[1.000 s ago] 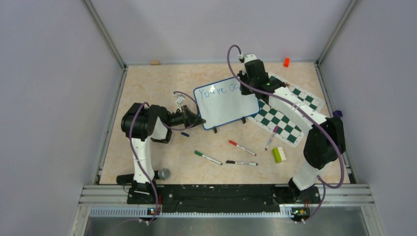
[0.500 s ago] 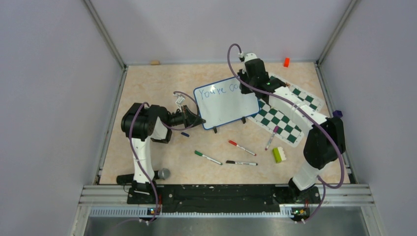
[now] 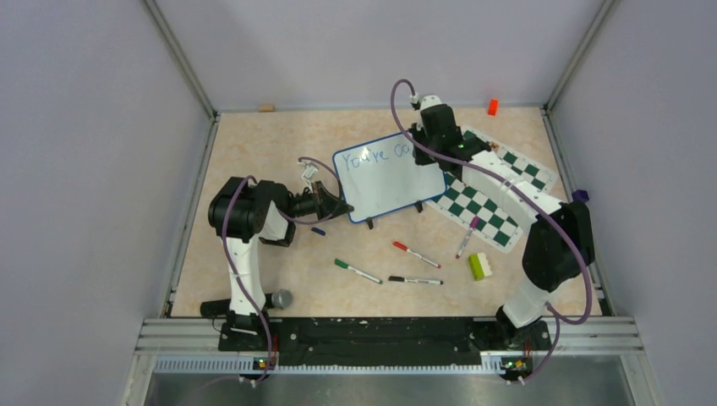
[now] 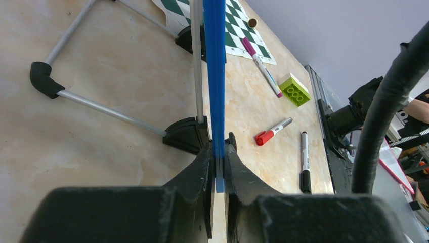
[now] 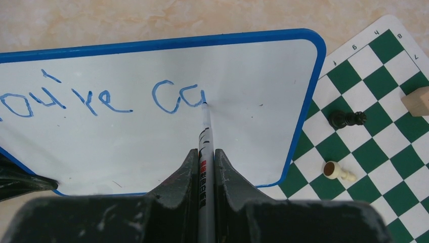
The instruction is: Write a sentence on the whiteboard
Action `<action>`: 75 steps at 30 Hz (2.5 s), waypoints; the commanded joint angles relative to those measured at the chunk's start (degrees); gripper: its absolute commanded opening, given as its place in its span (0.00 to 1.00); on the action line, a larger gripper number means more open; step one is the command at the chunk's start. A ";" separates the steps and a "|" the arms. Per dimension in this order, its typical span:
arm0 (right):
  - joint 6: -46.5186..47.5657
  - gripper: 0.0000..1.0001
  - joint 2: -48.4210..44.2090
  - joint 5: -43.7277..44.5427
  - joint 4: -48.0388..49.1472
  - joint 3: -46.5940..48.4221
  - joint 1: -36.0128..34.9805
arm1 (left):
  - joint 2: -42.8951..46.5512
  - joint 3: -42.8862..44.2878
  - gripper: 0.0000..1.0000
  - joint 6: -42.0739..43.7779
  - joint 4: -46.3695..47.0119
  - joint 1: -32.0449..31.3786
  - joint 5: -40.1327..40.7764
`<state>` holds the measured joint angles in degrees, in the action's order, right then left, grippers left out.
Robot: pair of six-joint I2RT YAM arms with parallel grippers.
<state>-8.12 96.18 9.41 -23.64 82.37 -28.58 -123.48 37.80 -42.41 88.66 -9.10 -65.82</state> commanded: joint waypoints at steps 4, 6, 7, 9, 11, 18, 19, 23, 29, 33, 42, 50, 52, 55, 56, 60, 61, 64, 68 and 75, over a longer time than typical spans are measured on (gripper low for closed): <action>-0.10 0.00 -2.42 2.02 0.26 -0.24 0.54 | 1.79 -0.56 0.05 1.09 4.15 -0.30 -3.24; 0.02 0.00 -2.97 2.47 0.32 -0.08 0.50 | 1.86 -0.57 0.05 1.05 4.15 -0.30 -3.22; 0.05 0.00 -3.37 2.59 0.27 -0.04 0.51 | 1.86 -0.54 0.05 1.08 4.15 -0.30 -3.25; 0.06 0.00 -3.91 2.26 0.39 0.00 0.54 | 1.85 -0.54 0.05 1.09 4.15 -0.30 -3.26; 0.04 0.00 -4.44 1.73 0.88 0.11 0.54 | 1.84 -0.55 0.05 1.01 4.14 -0.30 -3.26; 0.11 0.00 -4.02 2.50 1.61 1.89 0.54 | 1.84 -0.58 0.05 1.05 4.15 -0.30 -3.16; 0.11 0.00 -3.66 2.42 1.66 2.10 0.50 | 1.82 -0.54 0.05 1.07 4.15 -0.26 -3.16; -0.01 0.00 -2.50 2.15 2.44 2.56 0.52 | 1.84 -0.54 0.05 1.03 4.15 -0.30 -3.20; 0.24 0.00 -1.25 2.90 3.29 3.35 0.58 | 1.81 -0.59 0.05 1.10 4.15 -0.30 -3.21; 0.39 0.00 -0.53 3.69 3.96 3.70 0.78 | 1.78 -0.53 0.05 1.02 4.15 -0.28 -3.18; 0.34 0.00 0.12 1.86 3.72 3.15 1.55 | 1.65 -0.48 0.05 1.09 4.15 -0.25 -3.25; -0.34 0.00 -1.69 -0.22 2.50 -0.80 1.57 | 1.60 -0.45 0.05 1.06 4.15 -0.21 -3.26; -0.53 0.00 -2.23 -0.33 2.27 -1.81 1.59 | 1.66 -0.47 0.05 1.09 4.15 -0.21 -3.26; -0.73 0.00 -3.16 -0.81 1.99 -3.34 1.55 | 1.76 -0.51 0.05 1.04 4.15 -0.21 -3.19; -0.75 0.00 -3.45 -1.13 1.94 -3.81 1.57 | 1.75 -0.51 0.05 1.05 4.15 -0.21 -3.25; -0.51 0.00 -3.95 -1.57 1.48 -5.44 1.54 | 1.77 -0.46 0.05 1.09 4.15 -0.21 -3.26; -0.55 0.00 -4.05 -1.20 1.42 -5.47 1.58 | 1.75 -0.49 0.05 1.05 4.15 -0.21 -3.26; -0.57 0.00 -4.56 -1.41 1.48 -4.60 1.54 | 1.66 -0.48 0.05 1.06 4.15 -0.21 -3.26; -0.50 0.00 -5.54 -1.25 1.71 -2.69 1.59 | 1.61 -0.48 0.05 1.10 4.15 -0.21 -3.24; -0.21 0.00 -5.50 -0.68 2.31 0.04 1.68 | 1.66 -0.48 0.05 1.01 4.15 -0.21 -3.19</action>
<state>-8.14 93.73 8.67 -23.57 78.30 -27.46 -123.48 37.80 -42.30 88.75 -9.10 -66.13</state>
